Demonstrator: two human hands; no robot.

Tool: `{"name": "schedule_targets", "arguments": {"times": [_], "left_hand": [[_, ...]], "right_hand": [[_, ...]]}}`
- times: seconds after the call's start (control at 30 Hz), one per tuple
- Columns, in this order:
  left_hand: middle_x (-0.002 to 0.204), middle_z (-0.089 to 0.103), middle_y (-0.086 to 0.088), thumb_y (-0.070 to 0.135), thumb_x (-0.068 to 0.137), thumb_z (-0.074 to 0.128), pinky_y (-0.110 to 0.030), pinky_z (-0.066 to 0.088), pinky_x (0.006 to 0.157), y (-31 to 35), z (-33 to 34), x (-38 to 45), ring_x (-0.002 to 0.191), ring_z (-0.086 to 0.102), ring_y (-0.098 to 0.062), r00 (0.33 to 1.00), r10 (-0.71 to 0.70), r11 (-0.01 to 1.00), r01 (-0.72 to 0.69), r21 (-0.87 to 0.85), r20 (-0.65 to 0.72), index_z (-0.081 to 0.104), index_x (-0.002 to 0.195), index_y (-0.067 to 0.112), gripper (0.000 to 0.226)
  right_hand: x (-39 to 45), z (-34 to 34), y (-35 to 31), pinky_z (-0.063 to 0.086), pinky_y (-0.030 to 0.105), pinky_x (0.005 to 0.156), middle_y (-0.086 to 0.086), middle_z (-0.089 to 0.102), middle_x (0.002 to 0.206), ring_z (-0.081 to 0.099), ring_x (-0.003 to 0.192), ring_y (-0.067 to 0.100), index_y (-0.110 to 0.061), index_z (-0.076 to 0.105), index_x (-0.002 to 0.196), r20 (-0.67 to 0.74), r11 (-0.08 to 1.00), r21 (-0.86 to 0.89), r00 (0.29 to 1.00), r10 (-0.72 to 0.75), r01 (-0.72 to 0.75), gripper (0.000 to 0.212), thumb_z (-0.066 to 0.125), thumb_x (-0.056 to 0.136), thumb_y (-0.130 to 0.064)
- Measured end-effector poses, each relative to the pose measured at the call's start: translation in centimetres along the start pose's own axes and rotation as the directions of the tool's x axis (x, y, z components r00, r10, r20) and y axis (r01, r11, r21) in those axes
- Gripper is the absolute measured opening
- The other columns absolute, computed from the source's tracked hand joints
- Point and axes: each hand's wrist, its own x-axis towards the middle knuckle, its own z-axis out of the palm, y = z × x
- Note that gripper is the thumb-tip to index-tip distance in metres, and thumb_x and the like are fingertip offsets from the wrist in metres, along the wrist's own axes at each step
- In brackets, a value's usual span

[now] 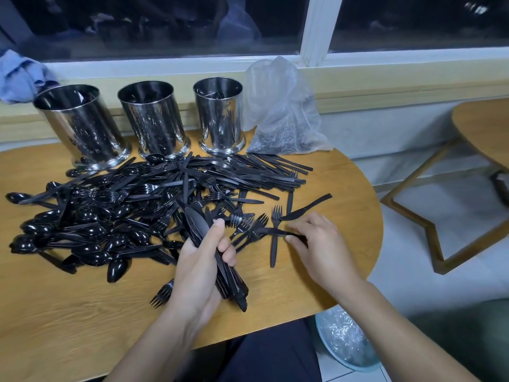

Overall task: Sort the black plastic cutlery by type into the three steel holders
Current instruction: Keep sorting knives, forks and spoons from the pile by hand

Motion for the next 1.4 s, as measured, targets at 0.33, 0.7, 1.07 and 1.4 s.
{"name": "schedule_targets", "arguments": {"times": [0.33,0.7,1.07,1.4], "left_hand": [[0.070,0.052,-0.003,0.045,0.110,0.067,-0.047,0.044,0.081,0.6,1.3,0.1,0.072,0.049,-0.026,0.966,0.247,0.913,-0.257,0.316,0.072,0.058,0.087,0.031,0.028],[0.064,0.063,-0.014,0.022,0.105,0.075,-0.022,0.052,0.077,-1.8,2.2,-0.4,0.065,0.061,-0.022,0.929,0.317,0.795,-0.369,0.482,0.190,0.060,0.090,0.009,0.025],[0.068,0.054,-0.015,0.040,0.114,0.061,-0.029,0.053,0.068,-0.7,2.2,0.2,0.063,0.054,-0.025,0.973,0.203,0.879,-0.229,0.419,0.107,0.054,0.088,0.008,0.041],[0.073,0.043,-0.005,0.022,0.092,0.091,-0.031,0.040,0.062,-0.2,0.9,0.4,0.060,0.040,-0.017,0.953,0.093,0.952,-0.170,0.254,0.288,0.072,0.139,0.030,0.052]], "right_hand": [[2.8,-1.9,3.1,0.047,0.043,0.077,-0.008,0.058,0.100,0.057,0.091,0.022,-0.022,0.067,0.110,-0.049,1.000,0.006,0.999,-0.005,0.005,0.005,0.063,0.109,-0.020],[5.1,-2.4,6.9,0.054,0.042,0.085,0.000,0.058,0.114,0.062,0.099,0.025,-0.014,0.079,0.122,0.066,0.994,-0.077,0.995,-0.077,0.082,0.022,0.072,0.102,-0.009],[3.7,-3.7,4.9,0.037,0.031,0.082,-0.014,0.060,0.100,0.049,0.100,0.015,-0.032,0.053,0.108,0.200,0.998,-0.058,0.980,-0.023,0.036,0.031,0.058,0.100,-0.002],[0.9,-2.7,-4.4,0.046,0.044,0.066,-0.008,0.053,0.075,0.052,0.068,0.022,-0.031,0.040,0.092,0.264,0.886,0.463,0.957,-0.120,-0.016,0.025,0.044,0.117,-0.034]]}}
